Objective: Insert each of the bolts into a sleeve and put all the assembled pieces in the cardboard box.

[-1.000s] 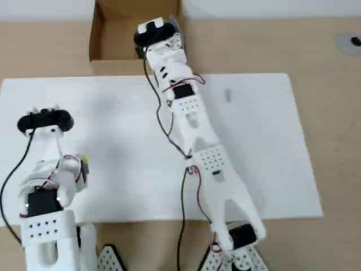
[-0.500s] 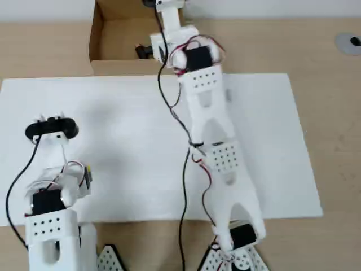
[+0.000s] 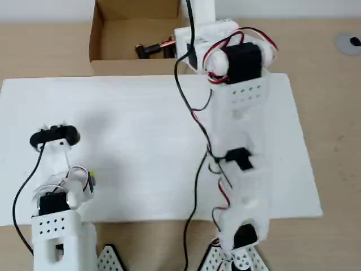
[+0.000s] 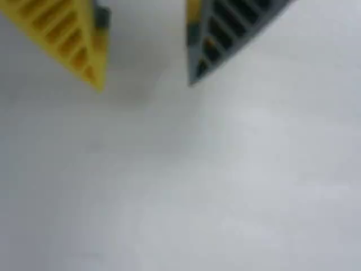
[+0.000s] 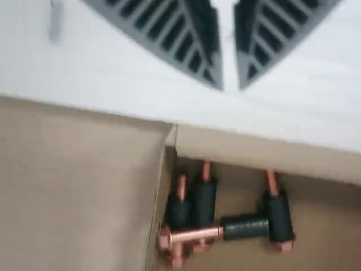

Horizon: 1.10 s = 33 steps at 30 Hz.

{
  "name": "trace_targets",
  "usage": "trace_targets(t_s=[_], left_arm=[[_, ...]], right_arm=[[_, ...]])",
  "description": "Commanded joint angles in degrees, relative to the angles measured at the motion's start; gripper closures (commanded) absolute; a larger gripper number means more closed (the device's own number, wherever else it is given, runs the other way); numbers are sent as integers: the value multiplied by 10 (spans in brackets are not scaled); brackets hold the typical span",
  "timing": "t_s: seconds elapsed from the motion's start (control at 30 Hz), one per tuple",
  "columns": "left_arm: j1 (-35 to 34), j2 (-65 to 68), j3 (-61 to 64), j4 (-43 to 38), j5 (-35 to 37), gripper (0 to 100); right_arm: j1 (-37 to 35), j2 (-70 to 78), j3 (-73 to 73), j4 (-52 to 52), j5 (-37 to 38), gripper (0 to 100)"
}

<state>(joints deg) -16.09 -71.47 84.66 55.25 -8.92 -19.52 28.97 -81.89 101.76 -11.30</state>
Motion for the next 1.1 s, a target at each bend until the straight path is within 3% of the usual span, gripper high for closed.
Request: trace_targets(t_s=[0.0,0.2,0.43,0.6,0.87,1.07], left_arm=[[-8,0,-4,-9,48,897],[-9,0,-4,-9,75,897],[-8,0,-4,-9,74,896],[-8,0,-4,-9,74,896],[-8,0,-4,-9,74,896],[-8,0,-4,-9,74,896]], right_arm=[[9,-148,184,10,-4,989],[15,-389,611,2,-76,989],[109,-583,1000,-119,-91,988],[161,-686,1199,-248,-90,988],[166,-817,1480,-515,-40,988],[164,-913,1606,-622,-40,988]])
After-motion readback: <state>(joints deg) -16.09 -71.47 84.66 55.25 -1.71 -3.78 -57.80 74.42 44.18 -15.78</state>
